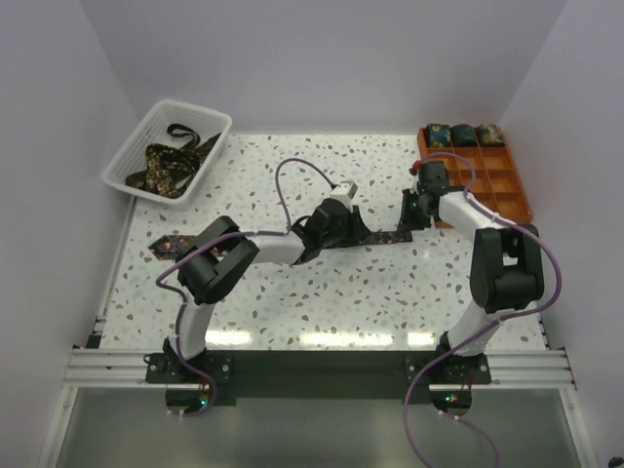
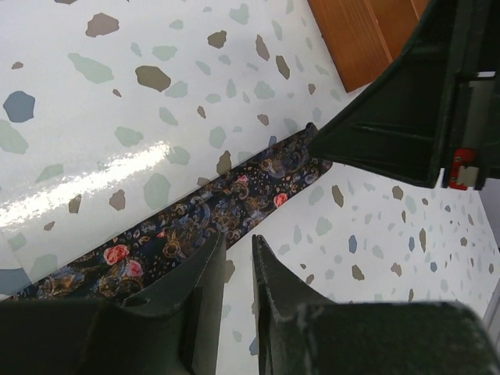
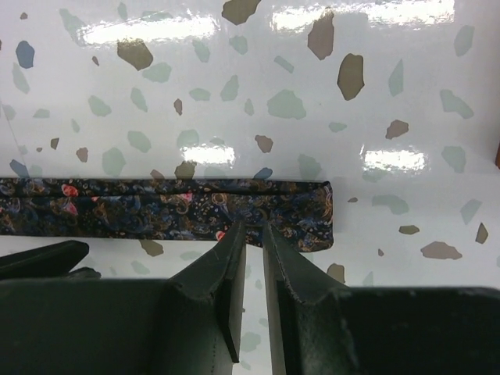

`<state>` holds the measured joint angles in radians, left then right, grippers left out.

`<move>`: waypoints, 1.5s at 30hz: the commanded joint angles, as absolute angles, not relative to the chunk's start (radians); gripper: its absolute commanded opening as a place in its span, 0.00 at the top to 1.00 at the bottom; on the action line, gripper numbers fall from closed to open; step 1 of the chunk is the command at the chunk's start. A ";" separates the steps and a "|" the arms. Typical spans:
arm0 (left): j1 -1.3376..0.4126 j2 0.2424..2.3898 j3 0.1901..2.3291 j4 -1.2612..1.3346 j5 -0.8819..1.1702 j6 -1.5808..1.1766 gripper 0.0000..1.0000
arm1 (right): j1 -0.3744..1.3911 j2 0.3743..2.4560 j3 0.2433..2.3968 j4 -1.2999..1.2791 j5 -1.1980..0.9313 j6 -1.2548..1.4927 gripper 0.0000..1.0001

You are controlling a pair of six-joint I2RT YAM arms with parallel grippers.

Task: Roll the ties
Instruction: Roll the tie

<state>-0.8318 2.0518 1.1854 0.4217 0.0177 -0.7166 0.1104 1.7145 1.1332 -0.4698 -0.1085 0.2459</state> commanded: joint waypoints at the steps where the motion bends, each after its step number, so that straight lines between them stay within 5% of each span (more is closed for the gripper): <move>1: -0.836 2.066 1.229 0.425 0.029 -0.686 0.75 | 0.107 1.750 1.128 -0.430 -0.132 0.285 0.81; 16: -0.864 2.148 1.327 0.411 0.095 -0.684 0.75 | 0.087 1.753 1.100 -0.411 -0.133 0.293 0.81; 24: -0.884 2.207 1.385 0.400 0.097 -0.733 0.80 | 0.083 1.666 1.106 -0.414 -0.088 0.285 0.66; 45: -0.887 2.229 1.394 0.391 0.072 -0.776 0.91 | -0.032 1.747 1.048 -0.342 -0.215 0.302 0.59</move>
